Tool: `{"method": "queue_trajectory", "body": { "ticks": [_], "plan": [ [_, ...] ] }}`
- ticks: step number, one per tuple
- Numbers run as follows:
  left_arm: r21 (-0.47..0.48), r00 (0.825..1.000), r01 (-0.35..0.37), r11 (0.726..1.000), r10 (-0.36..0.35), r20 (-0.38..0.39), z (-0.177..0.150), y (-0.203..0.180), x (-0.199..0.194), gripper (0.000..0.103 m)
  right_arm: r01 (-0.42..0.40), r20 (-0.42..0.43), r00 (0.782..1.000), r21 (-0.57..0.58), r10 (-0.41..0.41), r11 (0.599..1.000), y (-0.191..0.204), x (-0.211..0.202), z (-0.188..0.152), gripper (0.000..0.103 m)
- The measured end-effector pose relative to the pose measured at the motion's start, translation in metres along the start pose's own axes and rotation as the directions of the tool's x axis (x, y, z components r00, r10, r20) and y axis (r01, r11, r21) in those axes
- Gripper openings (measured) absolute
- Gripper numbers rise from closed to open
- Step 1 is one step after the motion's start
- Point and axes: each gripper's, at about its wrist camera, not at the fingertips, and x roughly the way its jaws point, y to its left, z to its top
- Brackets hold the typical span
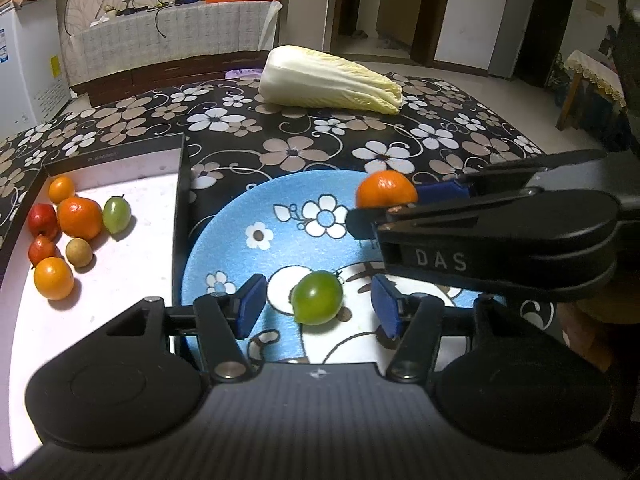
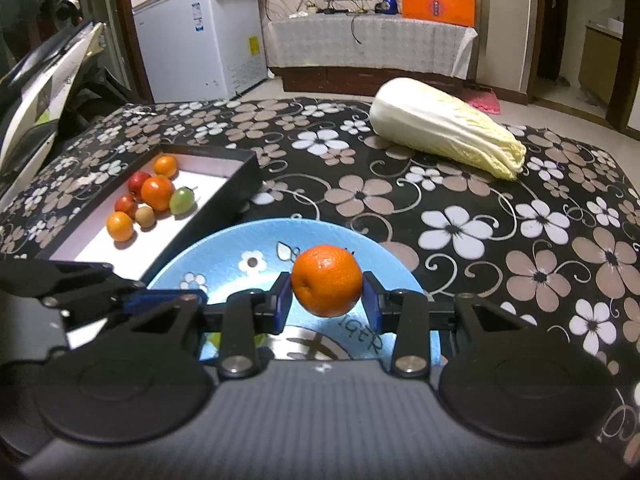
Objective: Organize fruits
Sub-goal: 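Carry both fruits to the blue plate and open both tools to release them, then withdraw both open tools from the plate back over the tray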
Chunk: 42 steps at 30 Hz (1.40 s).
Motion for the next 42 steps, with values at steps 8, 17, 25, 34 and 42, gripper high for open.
{"method": "queue_trajectory", "body": {
  "ticks": [8,17,25,34,42],
  "plan": [
    [-0.010,1.000,-0.007,1.000,0.007,0.006,-0.001,0.005,-0.005,0.067,-0.001,-0.024,1.000,-0.007,0.001,1.000,0.003,0.005,-0.002,0.042],
    [-0.010,1.000,-0.006,1.000,0.006,0.005,-0.001,0.004,-0.005,0.068,-0.011,0.005,1.000,-0.014,0.011,1.000,0.005,0.000,0.000,0.051],
    [-0.019,1.000,0.005,1.000,-0.005,0.020,0.000,0.004,-0.007,0.068,-0.025,0.058,0.998,0.006,0.025,1.000,0.003,-0.007,0.005,0.051],
    [-0.032,0.999,0.006,0.999,-0.005,0.044,0.002,0.010,-0.016,0.068,-0.026,0.076,0.997,-0.001,0.026,1.000,0.008,-0.009,0.008,0.051],
    [-0.073,0.997,-0.005,0.997,0.011,0.083,0.005,0.024,-0.029,0.068,-0.037,0.100,0.994,-0.010,0.038,0.999,0.020,-0.008,0.015,0.051]
  ]
}}
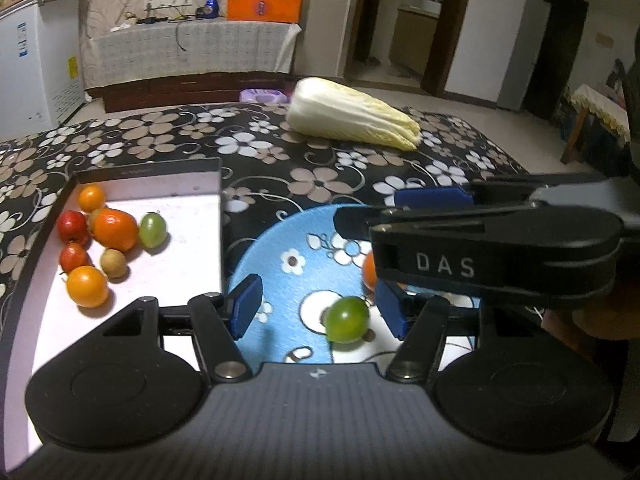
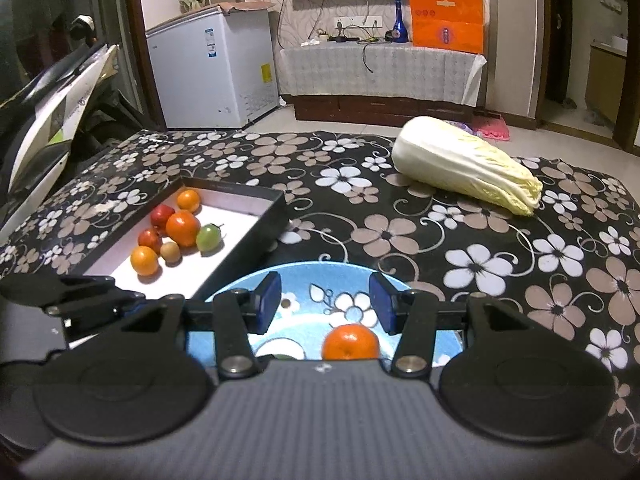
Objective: Organize fruits
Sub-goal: 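Withdraw both open tools from the plate back over the tray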
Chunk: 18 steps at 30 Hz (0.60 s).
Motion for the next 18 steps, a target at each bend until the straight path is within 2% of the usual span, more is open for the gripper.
{"method": "queue_trajectory", "body": {
  "ticks": [12,18],
  "plan": [
    [-0.040,0.999,-0.033,0.999,0.034,0.035,0.005,0.025,-0.019,0.068,-0.021,0.023,1.000,-0.012,0.021,1.000,0.019,0.006,0.007,0.051],
    [-0.071,0.996,-0.074,0.995,0.077,0.043,0.006,0.040,-0.025,0.068,-0.037,0.046,0.998,-0.014,0.038,0.999,0.028,0.007,0.012,0.051]
  ]
}}
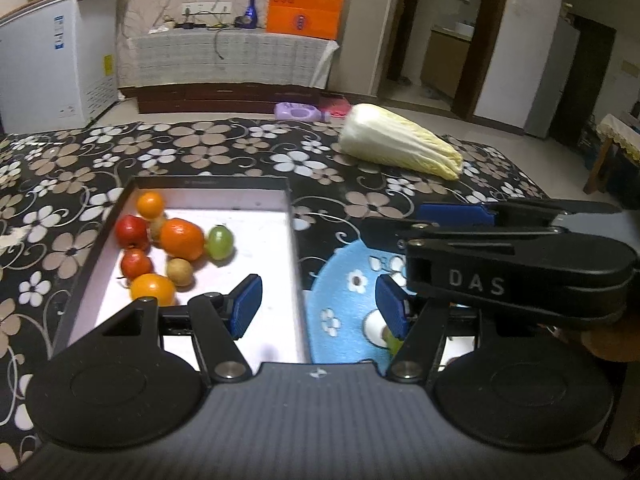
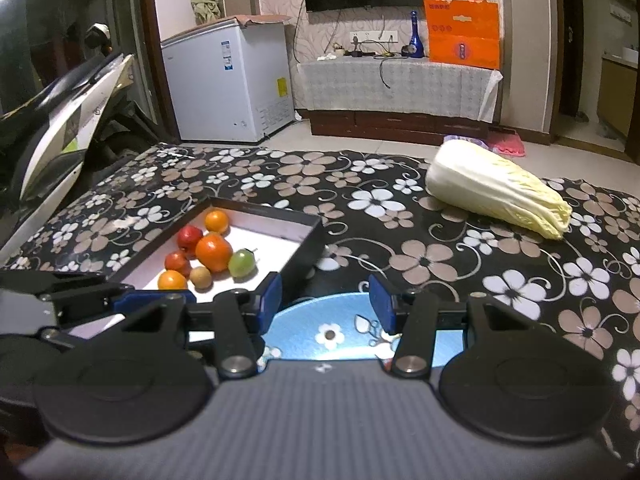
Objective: Organize fruits
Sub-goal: 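Withdraw both open tools from the plate back over the tray, then grasp the yellow-orange tomato with the right tool and lift it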
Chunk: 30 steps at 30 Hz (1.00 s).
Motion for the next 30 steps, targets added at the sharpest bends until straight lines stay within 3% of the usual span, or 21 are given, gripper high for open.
{"method": "queue_trajectory", "body": {
  "ticks": [14,30],
  "plan": [
    [-0.039,0.997,-0.079,0.996,0.079,-0.004,0.001,0.034,-0.009,0.072,-0.058,0.024,0.998,-0.025,0.058,0.998,0.032,0.012,0.010,0.051],
    [-0.044,0.988,-0.128,0.991,0.123,-0.097,-0.014,0.076,-0.006,0.073,-0.138,-0.008,0.990,-0.084,0.138,0.987,0.071,0.032,0.013,0.051]
  ]
}}
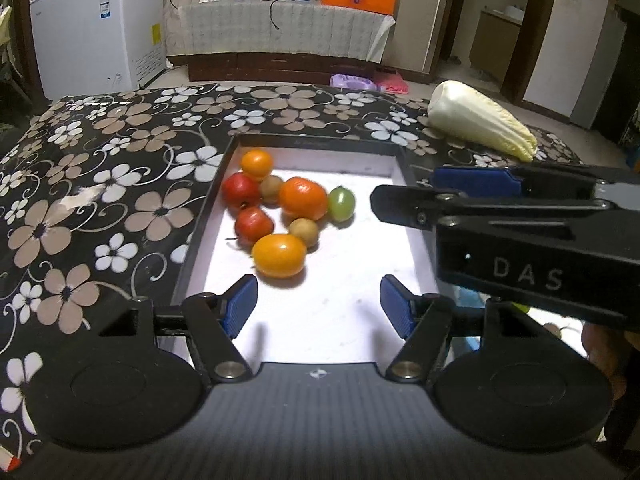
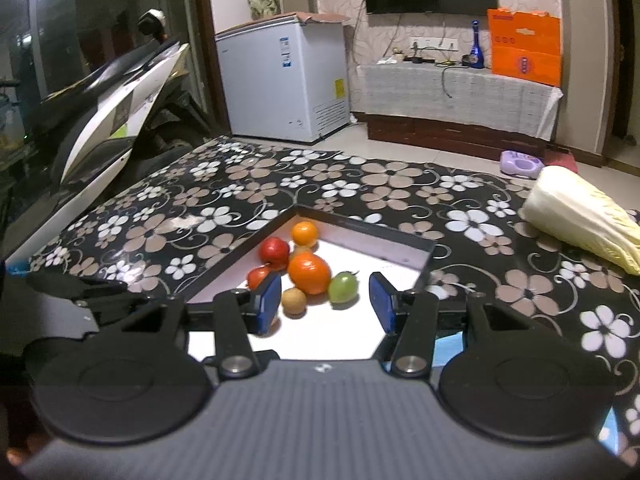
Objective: Organize fruits
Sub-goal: 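Grasp the yellow-orange tomato with the right tool and lift it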
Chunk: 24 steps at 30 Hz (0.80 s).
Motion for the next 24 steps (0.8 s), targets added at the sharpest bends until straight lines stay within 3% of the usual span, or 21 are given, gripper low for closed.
{"method": "queue_trajectory", "body": {
  "ticks": [14,17,24],
  "plan": [
    [0.025,0.998,0.006,1.000,-0.004,-0.063,-0.014,0.022,0.000,0.073,-0.107,-0.149,0.984,-0.081,0.094,0.991,0.037,0.044,-0.005,0.050],
    [0.028,0.998,0.008,1.000,-0.006,-0.068,-0.016,0.024,0.000,0.073,-0.126,-0.169,0.979,-0.084,0.110,0.988,0.042,0.052,-0.006,0.045],
    [0.026,0.997,0.007,1.000,-0.005,-0.076,-0.017,0.028,0.002,0.073,-0.106,-0.210,0.974,-0.084,0.086,0.991,0.050,0.073,-0.008,0.041]
  ]
}}
